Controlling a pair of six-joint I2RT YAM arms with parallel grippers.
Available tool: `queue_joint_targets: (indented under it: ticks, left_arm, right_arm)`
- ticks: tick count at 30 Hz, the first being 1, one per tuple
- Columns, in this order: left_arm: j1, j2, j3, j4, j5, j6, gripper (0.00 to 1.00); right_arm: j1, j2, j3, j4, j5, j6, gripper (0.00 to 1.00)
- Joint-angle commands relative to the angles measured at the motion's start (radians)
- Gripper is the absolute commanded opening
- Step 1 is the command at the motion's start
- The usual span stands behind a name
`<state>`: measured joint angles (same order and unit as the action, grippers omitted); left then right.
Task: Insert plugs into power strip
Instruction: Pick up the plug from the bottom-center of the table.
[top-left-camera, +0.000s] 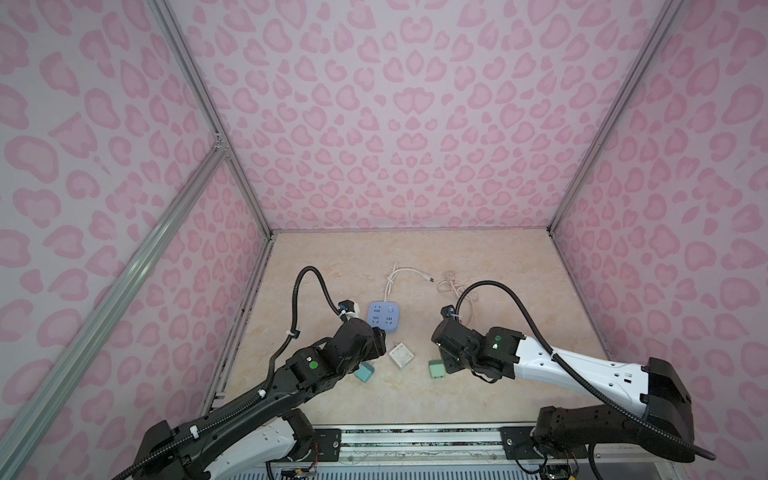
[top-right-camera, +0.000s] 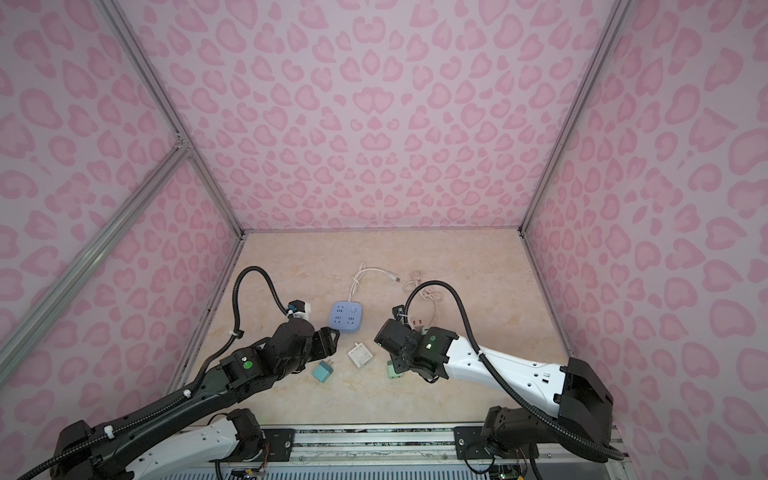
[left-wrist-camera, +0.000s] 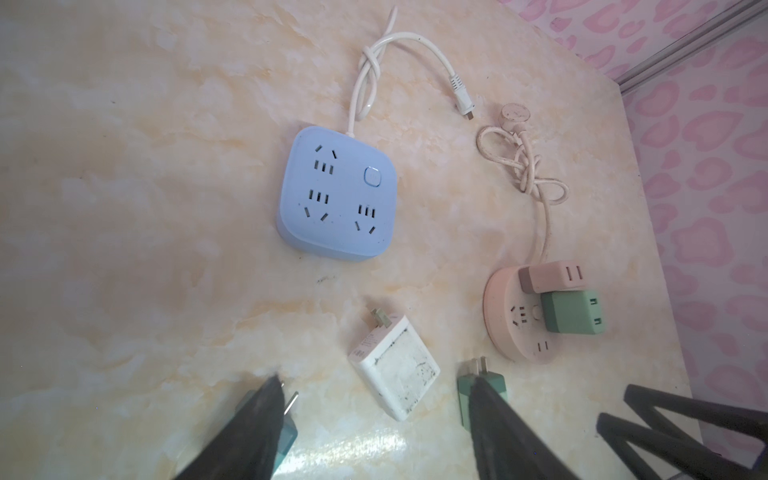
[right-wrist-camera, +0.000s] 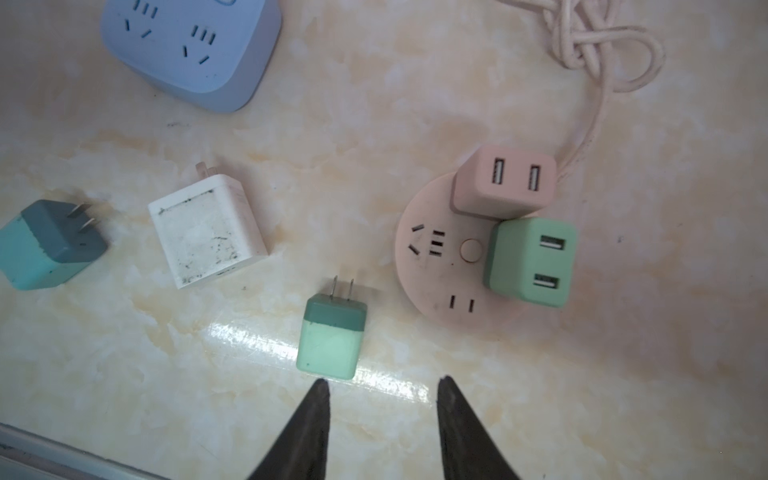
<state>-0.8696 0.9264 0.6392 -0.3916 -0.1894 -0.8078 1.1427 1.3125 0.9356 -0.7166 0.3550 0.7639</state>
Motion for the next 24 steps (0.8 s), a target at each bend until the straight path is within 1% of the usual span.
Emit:
queue_joint_targets:
  ticks: [1,6,8,12,14,20,24]
  left_arm:
    - [0.001,-0.004,0.005,0.002,0.017,0.021,0.72]
    - [0.001,-0.009,-0.01,-0.002,-0.003,0.024,0.71]
    - [0.001,-0.006,-0.006,-0.006,-0.001,0.024,0.71]
    - [0.001,-0.006,-0.004,-0.008,0.004,0.021,0.71]
    - [0.001,-0.007,-0.005,-0.008,0.006,0.021,0.71]
    - [0.001,0.006,-0.008,-0.004,0.016,0.018,0.71]
    - [0.001,0.017,-0.008,0.0,0.016,0.018,0.7]
  right_arm:
    - [0.026,0.033,-0.019,0.051,0.029,0.088,0.42]
    - [0.037,0.13,-0.012,0.075,-0.022,0.104,0.42]
    - [0.04,0.163,-0.007,0.089,-0.044,0.096,0.45]
    - [0.04,0.183,-0.024,0.152,-0.097,0.087,0.51]
    - [0.04,0.197,-0.021,0.151,-0.102,0.086,0.52]
    - [0.038,0.257,0.016,0.079,-0.074,0.095,0.53]
    - [0.038,0.279,0.015,0.088,-0.08,0.103,0.53]
